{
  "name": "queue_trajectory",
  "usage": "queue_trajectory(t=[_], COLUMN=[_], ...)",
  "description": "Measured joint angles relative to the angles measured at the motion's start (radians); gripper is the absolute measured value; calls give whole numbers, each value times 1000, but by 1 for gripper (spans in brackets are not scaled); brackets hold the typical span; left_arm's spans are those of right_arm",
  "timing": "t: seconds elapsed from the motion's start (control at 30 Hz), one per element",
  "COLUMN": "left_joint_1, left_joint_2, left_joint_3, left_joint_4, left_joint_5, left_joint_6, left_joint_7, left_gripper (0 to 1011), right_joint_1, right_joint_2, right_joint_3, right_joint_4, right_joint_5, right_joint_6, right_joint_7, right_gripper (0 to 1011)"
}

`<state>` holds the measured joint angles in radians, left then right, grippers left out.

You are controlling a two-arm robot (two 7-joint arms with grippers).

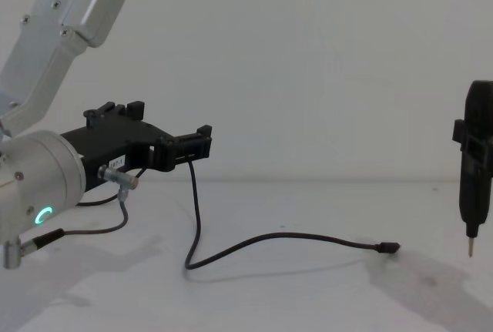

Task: Pick up the data cable with the one hand.

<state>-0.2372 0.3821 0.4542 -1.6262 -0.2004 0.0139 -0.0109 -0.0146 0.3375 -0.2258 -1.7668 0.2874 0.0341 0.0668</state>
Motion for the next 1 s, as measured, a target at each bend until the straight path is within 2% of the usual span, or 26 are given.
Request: queue_trajectory(t=[1.0], left_joint_1=[0], left_joint_2=[0], left_joint_3=[0], left_joint_4=[0], left_joint_5=[0], left_joint_6=[0], left_joint_7=[0], left_gripper=[1001], right_joint_1=[0], right_joint_2=[0], right_joint_3=[0], right_joint_4=[0], right_joint_5=[0], right_joint_6=[0], right_joint_7=[0], right_gripper=[268])
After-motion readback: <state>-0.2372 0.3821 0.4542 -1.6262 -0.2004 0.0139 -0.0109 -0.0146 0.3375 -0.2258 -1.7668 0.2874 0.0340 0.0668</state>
